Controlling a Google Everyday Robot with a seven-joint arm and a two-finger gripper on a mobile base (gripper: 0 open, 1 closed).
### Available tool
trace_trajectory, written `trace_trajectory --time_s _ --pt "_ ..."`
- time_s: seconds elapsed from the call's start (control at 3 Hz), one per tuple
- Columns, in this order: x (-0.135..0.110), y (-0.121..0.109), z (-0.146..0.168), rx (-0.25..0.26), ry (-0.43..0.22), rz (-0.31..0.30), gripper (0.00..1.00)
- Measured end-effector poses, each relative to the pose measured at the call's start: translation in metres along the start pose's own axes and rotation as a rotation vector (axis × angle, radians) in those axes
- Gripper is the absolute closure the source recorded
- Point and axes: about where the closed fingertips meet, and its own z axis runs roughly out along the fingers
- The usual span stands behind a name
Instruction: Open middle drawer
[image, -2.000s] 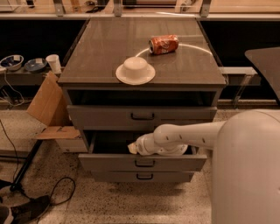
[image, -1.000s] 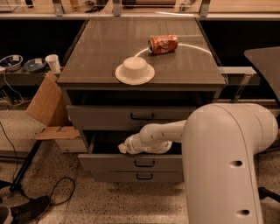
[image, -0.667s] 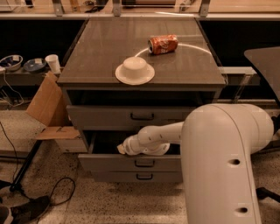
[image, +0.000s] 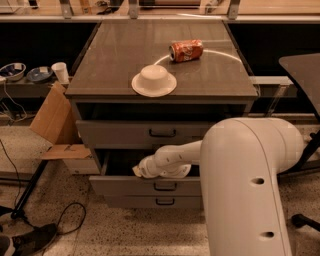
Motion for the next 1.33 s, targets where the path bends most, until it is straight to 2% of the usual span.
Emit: trace_trajectory --time_s 0.33,1.0,1.33 --pt "0.002 -0.001 0.000 -0.001 0.005 -0.001 0.44" --pt "0.006 -0.002 -0.001 0.000 0.010 -0.002 0.00" --pt "0.015 -0.003 -0.001 0.000 0.032 -0.009 0.00"
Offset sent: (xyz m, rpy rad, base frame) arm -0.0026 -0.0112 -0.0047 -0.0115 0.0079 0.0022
